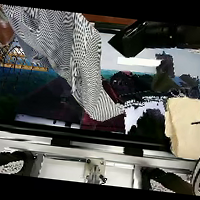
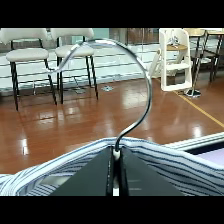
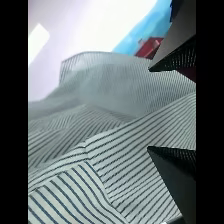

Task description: Fold the shirts.

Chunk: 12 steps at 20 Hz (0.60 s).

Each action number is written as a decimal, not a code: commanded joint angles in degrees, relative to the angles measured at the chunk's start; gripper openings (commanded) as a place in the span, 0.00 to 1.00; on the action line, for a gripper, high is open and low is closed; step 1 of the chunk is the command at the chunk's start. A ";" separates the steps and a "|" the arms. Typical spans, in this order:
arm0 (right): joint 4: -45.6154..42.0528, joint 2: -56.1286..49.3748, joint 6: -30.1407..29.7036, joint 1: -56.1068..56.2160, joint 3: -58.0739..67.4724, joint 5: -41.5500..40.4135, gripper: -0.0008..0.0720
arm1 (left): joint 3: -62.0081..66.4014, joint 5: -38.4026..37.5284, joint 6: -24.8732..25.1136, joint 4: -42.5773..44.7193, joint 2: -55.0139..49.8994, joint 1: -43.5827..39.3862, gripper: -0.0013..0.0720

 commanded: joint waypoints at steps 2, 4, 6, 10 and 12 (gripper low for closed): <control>7.39 -2.38 -5.18 -0.83 0.00 -2.99 0.78 | -0.04 -1.88 0.02 0.00 0.02 0.02 0.08; 9.14 -2.38 -7.58 -0.83 0.00 -1.53 0.78 | -0.04 -2.45 0.02 0.00 0.02 0.02 0.08; 10.82 -2.38 -9.75 -0.81 0.00 -0.17 0.78 | -0.04 -2.43 0.00 0.00 0.02 0.00 0.08; 14.34 -3.52 -13.68 -0.81 0.00 0.81 0.78 | -0.02 -2.43 0.00 0.00 0.02 0.00 0.08; 14.36 -4.46 -16.44 -0.81 0.00 0.83 0.78 | -0.02 -2.43 0.00 -0.02 0.04 0.00 0.08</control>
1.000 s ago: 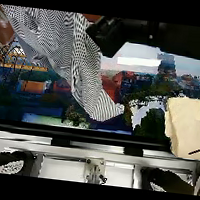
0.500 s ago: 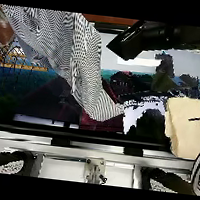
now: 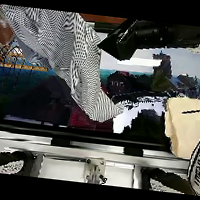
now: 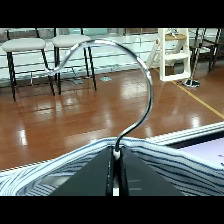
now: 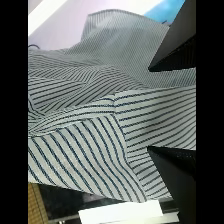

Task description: Fold the shirts.

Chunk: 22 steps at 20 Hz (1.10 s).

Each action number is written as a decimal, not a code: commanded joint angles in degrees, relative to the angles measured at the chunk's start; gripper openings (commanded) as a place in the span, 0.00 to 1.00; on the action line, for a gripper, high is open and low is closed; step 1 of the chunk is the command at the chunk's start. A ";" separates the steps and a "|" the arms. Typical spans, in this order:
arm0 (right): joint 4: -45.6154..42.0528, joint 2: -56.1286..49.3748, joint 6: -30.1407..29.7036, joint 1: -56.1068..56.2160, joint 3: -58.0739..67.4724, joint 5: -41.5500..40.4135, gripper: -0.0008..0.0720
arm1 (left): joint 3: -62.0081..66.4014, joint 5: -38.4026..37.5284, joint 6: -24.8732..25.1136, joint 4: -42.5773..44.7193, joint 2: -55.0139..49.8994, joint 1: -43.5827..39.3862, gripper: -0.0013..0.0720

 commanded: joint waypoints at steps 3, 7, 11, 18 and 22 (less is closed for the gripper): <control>2.29 -2.75 -6.05 -0.02 0.00 0.50 0.78 | 0.00 -0.11 0.00 0.02 0.04 0.00 0.08; 7.52 -4.50 -9.33 -0.02 0.00 0.94 0.78 | 0.00 -0.11 0.00 0.02 0.02 0.00 0.08; 8.87 -4.74 -10.93 -0.02 0.00 1.29 0.50 | 0.00 -0.11 0.00 0.02 0.02 0.00 0.08; 7.43 -1.53 -11.32 -0.22 0.02 6.19 0.12 | -0.02 -1.25 0.39 0.39 0.02 0.15 0.08; 3.06 5.60 -12.92 -0.17 0.00 11.56 0.12 | -0.09 -2.01 0.83 2.25 -0.04 0.15 0.08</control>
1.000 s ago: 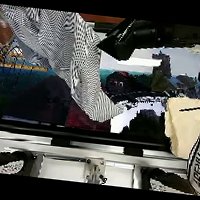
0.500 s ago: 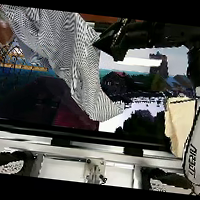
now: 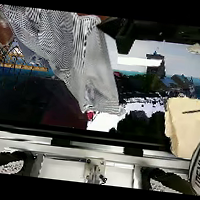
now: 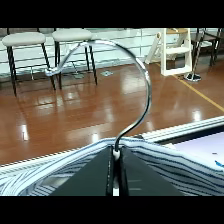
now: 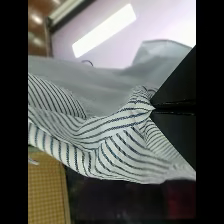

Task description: Fold the shirts.

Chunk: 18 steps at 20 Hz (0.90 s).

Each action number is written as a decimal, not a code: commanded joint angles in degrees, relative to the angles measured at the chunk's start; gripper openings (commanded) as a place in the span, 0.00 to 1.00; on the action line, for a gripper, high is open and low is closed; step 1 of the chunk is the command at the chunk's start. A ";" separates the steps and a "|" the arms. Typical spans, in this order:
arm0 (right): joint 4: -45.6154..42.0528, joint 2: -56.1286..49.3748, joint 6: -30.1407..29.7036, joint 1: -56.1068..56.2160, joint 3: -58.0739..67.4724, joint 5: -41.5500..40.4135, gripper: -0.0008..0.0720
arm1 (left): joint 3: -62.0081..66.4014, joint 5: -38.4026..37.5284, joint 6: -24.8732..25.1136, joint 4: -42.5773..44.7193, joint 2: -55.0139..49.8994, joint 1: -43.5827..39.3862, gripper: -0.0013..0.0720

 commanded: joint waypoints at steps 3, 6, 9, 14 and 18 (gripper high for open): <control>-3.08 7.82 1.07 1.01 0.04 2.80 0.12 | -0.31 -0.44 0.33 1.55 -0.28 0.00 0.08; -3.76 8.22 4.42 6.01 0.04 1.79 0.12 | -0.31 -0.28 -1.11 1.55 -1.07 0.00 0.08; -12.96 7.08 9.49 11.65 0.04 -2.16 0.12 | -0.26 1.53 -1.81 1.55 -1.22 0.00 0.08; -26.08 6.97 12.94 13.99 0.04 -1.62 0.12 | -0.26 2.75 -1.81 1.53 -1.11 0.02 0.08; -29.79 6.95 13.97 14.01 0.04 4.55 0.25 | -0.26 1.99 -1.81 1.53 -0.81 0.00 0.08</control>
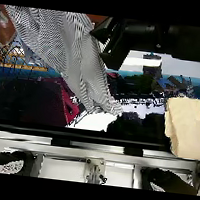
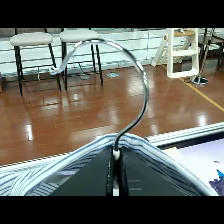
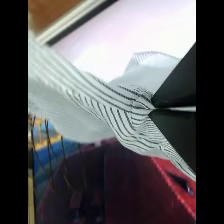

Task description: Fold the shirts.

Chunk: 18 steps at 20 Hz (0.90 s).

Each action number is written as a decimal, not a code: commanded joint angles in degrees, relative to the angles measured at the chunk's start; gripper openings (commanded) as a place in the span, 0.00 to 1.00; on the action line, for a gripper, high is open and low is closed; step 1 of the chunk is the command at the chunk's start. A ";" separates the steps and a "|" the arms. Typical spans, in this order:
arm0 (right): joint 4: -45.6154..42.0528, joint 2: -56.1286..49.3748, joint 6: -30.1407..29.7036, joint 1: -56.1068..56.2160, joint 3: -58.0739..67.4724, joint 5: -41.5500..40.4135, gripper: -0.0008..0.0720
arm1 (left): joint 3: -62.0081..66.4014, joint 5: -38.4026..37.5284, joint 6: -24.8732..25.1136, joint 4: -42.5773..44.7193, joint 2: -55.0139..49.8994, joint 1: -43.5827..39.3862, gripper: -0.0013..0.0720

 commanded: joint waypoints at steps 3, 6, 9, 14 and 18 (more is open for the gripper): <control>-1.90 0.07 2.05 0.44 0.04 4.52 0.87 | 0.02 -0.28 -0.04 -0.20 0.15 0.00 0.08; -0.26 0.79 6.03 0.46 0.02 8.48 0.88 | 0.02 -0.26 -0.02 -1.33 0.13 -0.02 0.08; 6.82 -0.63 6.08 0.46 0.02 11.82 0.88 | 0.02 0.28 -0.02 -1.92 0.13 -1.16 0.08; 13.25 -5.16 6.25 0.63 0.02 11.91 0.88 | 0.02 1.31 0.02 -1.90 0.13 -2.43 0.08; 9.29 -6.49 6.27 0.63 0.02 11.82 0.88 | 0.02 2.16 -0.02 -2.21 0.20 -2.62 0.08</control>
